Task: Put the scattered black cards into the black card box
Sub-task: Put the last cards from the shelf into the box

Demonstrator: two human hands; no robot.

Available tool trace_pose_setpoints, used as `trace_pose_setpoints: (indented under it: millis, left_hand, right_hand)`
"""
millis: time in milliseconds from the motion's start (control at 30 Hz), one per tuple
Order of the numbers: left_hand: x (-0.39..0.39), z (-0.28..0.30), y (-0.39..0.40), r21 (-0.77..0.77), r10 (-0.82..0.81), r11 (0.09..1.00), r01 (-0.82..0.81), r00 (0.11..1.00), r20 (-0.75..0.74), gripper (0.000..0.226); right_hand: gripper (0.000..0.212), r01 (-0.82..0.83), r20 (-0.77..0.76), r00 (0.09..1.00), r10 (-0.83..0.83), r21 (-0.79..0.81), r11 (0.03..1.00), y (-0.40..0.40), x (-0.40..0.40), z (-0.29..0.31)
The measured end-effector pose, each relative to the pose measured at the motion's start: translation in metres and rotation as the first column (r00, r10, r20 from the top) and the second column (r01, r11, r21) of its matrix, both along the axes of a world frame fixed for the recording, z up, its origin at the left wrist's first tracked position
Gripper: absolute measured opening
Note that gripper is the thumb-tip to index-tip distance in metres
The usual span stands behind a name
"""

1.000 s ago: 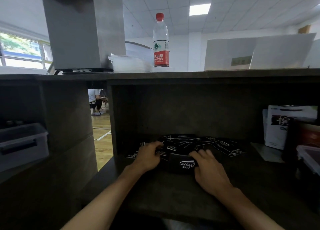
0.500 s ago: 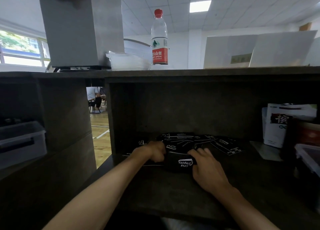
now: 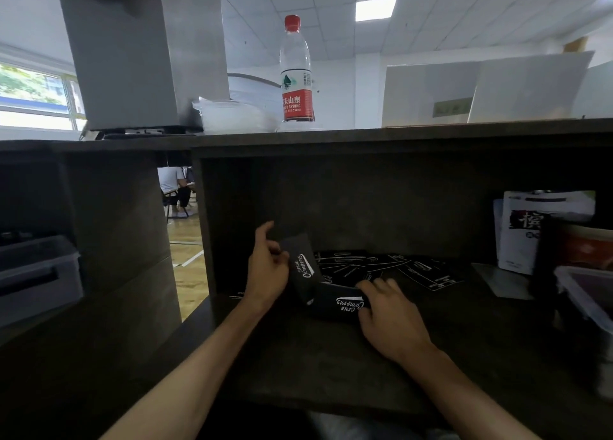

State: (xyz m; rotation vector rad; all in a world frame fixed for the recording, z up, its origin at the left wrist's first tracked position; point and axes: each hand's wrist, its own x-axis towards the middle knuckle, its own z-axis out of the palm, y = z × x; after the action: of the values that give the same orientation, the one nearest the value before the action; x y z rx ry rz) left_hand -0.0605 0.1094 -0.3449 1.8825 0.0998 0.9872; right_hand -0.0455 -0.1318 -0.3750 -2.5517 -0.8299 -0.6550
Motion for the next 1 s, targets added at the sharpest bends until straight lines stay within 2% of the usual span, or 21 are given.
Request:
trace_pose_setpoints:
  millis: [100, 200, 233, 300, 333, 400, 500, 567, 667, 733, 833, 900, 967, 1000]
  left_hand:
    - [-0.003, -0.006, -0.008, -0.048, -0.015, 0.999, 0.014, 1.0, -0.009, 0.052]
    - [-0.01, -0.02, -0.024, -0.236, -0.18, 0.959, 0.156, 0.98, -0.082, 0.031]
    - [-0.012, -0.025, -0.028, -0.22, -0.253, 0.951, 0.217, 0.956, -0.151, 0.027]
    - [-0.014, -0.029, -0.028, 0.002, -0.32, 0.94, 0.342, 0.882, -0.347, 0.03]
    - [-0.014, -0.027, -0.026, 0.156, -0.291, 0.91, 0.385, 0.859, -0.421, 0.035]
    - [-0.007, -0.019, -0.022, 0.322, -0.199, 0.866, 0.383, 0.853, -0.482, 0.039]
    - [0.018, -0.005, -0.013, 0.444, 0.068, 0.886, 0.136, 0.908, -0.414, 0.028]
    - [0.039, 0.003, -0.008, 0.484, 0.246, 0.875, 0.004, 0.858, -0.451, 0.021]
    - [0.06, 0.003, -0.01, 0.557, 0.407, 0.83, 0.035, 0.644, -0.648, 0.07]
    - [0.07, -0.002, -0.015, 0.579, 0.45, 0.815, 0.039, 0.588, -0.673, 0.091]
    - [0.076, -0.007, -0.011, 0.487, 0.375, 0.873, 0.005, 0.633, -0.678, 0.088]
    - [0.075, -0.006, -0.003, 0.327, 0.237, 0.945, -0.009, 0.708, -0.665, 0.062]
    - [0.067, -0.006, 0.002, 0.139, 0.12, 0.989, -0.047, 0.806, -0.579, 0.029]
    - [0.061, -0.006, 0.004, 0.015, 0.05, 0.999, -0.05, 0.856, -0.514, 0.021]
  right_hand:
    - [0.04, 0.004, -0.004, 1.0, -0.004, 0.004, 1.0, 0.0, 0.001, 0.0]
    - [0.054, 0.005, -0.01, 1.0, -0.005, 0.007, 1.0, 0.0, 0.001, 0.0]
    - [0.063, -0.004, -0.017, 1.0, 0.004, 0.011, 1.0, -0.001, 0.001, -0.001]
    - [0.074, -0.028, -0.02, 0.999, 0.028, 0.002, 1.0, -0.002, 0.002, -0.002]
    - [0.073, -0.035, -0.015, 0.999, 0.034, -0.013, 0.999, -0.002, 0.003, -0.003]
    - [0.064, -0.039, 0.001, 0.999, 0.039, -0.031, 0.999, 0.0, 0.006, -0.004]
    - [0.054, -0.044, 0.013, 0.999, 0.044, -0.021, 0.999, 0.001, 0.007, -0.005]
    - [0.053, -0.05, 0.015, 0.999, 0.05, -0.012, 0.999, 0.001, 0.007, -0.005]
    - [0.053, -0.057, 0.011, 0.998, 0.057, -0.007, 0.998, 0.0, 0.006, -0.004]
    - [0.053, -0.057, 0.006, 0.998, 0.057, -0.004, 0.998, 0.0, 0.006, -0.004]
    - [0.052, -0.062, -0.004, 0.998, 0.062, 0.0, 0.998, 0.0, 0.006, -0.004]
    - [0.053, -0.063, -0.005, 0.998, 0.063, 0.0, 0.998, -0.001, 0.006, -0.004]
    - [0.053, -0.06, -0.004, 0.998, 0.06, 0.0, 0.998, 0.0, 0.006, -0.004]
    - [0.053, -0.058, -0.003, 0.998, 0.058, -0.001, 0.998, 0.0, 0.005, -0.004]
